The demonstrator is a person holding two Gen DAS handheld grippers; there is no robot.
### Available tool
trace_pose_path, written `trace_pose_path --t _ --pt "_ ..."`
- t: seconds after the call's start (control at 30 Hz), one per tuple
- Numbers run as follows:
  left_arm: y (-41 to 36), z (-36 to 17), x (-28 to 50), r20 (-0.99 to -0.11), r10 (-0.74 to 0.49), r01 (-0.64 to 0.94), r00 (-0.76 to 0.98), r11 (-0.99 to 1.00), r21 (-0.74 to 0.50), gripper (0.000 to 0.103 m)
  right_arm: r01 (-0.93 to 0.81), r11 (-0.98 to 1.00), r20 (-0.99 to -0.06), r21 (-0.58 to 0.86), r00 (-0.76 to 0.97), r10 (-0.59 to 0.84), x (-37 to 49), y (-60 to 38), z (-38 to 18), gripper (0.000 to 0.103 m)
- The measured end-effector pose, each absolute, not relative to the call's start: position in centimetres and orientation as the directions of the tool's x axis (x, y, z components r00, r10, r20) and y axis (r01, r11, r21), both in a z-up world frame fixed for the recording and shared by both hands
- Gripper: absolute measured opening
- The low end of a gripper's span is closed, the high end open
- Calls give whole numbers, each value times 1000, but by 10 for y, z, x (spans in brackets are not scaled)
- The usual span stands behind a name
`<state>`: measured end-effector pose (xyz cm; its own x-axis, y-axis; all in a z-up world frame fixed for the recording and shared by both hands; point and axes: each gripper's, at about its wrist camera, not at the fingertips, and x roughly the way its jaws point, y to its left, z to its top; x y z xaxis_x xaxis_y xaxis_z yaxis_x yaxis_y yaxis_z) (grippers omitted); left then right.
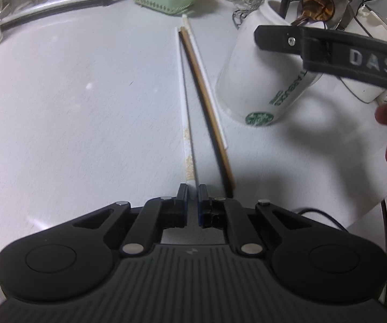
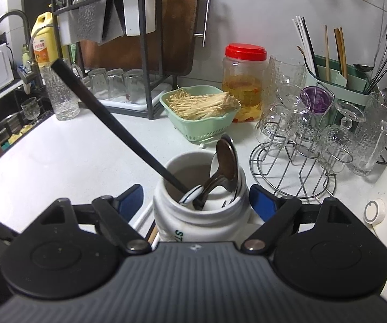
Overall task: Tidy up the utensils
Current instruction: 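Grasp the white chopstick with the left tool, then lift the white chopstick with the left tool toward the mug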
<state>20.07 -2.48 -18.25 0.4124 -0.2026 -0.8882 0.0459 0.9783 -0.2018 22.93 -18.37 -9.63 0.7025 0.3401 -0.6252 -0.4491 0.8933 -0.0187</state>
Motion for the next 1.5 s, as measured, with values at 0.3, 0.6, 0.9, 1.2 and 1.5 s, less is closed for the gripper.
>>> trace_pose_path --t 0.3,0.6,0.9,1.2,1.5 --pt "-13 -178 161 -906 -232 7 354 970 -245 7 -460 887 -643 -46 693 326 234 -182 -105 89" --pt "-10 -185 122 -919 -291 -25 265 951 -308 7 -498 864 -634 -74 692 345 232 -183 -111 89" --pt "-6 -188 109 -910 -331 -69 251 931 -358 8 -514 855 -648 -71 676 352 234 -183 -109 88" --pt "2 -196 117 -908 -345 -104 237 920 -377 15 -516 853 -659 -71 666 348 227 -184 -108 88" --pt "4 -205 135 -911 -342 -102 232 922 -372 15 -496 866 -660 -70 673 332 216 -183 -107 88"
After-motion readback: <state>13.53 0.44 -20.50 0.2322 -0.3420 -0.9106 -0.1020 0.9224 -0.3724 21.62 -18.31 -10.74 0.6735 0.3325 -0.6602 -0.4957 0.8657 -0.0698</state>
